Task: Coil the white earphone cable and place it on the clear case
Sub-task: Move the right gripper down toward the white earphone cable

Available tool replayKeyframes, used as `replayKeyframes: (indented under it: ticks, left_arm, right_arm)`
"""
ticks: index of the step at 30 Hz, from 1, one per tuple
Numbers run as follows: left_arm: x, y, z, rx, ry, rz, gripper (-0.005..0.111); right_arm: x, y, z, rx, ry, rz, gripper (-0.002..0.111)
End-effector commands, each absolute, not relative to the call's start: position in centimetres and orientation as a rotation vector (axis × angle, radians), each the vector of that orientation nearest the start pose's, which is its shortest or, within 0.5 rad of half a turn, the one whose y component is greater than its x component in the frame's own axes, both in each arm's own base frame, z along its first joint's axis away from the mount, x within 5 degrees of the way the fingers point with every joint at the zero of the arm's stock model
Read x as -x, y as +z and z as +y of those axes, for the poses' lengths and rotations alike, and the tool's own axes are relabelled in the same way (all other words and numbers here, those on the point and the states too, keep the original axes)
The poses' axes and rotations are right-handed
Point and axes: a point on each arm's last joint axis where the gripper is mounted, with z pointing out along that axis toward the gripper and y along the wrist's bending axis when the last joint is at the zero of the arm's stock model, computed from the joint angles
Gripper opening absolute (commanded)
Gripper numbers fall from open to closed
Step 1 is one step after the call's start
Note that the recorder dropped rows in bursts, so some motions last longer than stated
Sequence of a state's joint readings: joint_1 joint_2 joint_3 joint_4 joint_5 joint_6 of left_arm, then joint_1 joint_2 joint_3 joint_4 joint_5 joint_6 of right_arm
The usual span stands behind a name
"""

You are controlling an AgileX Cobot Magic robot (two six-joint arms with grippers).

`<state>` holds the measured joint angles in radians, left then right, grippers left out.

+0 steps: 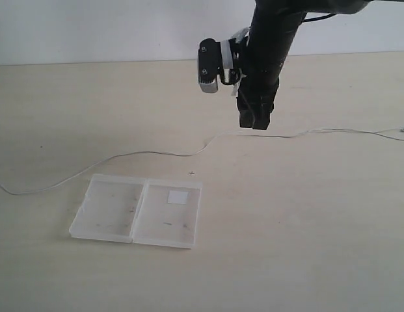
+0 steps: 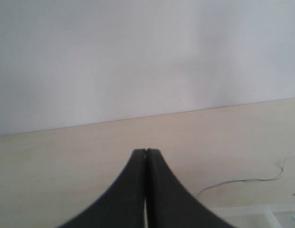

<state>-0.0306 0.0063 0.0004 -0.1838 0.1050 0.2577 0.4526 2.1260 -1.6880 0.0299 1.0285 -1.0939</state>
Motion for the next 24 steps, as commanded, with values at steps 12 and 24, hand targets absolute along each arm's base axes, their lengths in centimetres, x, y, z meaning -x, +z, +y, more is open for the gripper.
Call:
replayKeyframes:
  ticks: [12,24]
  left_arm:
    - [-5.6,20.4,-0.4,-0.090,0.011,1.583,0.000]
    - [-5.6,20.4,-0.4,-0.090,0.011,1.583,0.000]
  right_arm:
    - [-40.4,14.9,21.5,2.062,-0.012,2.051,0.044]
    - [-41.4,12.8,21.6,2.060,-0.089,2.005,0.044]
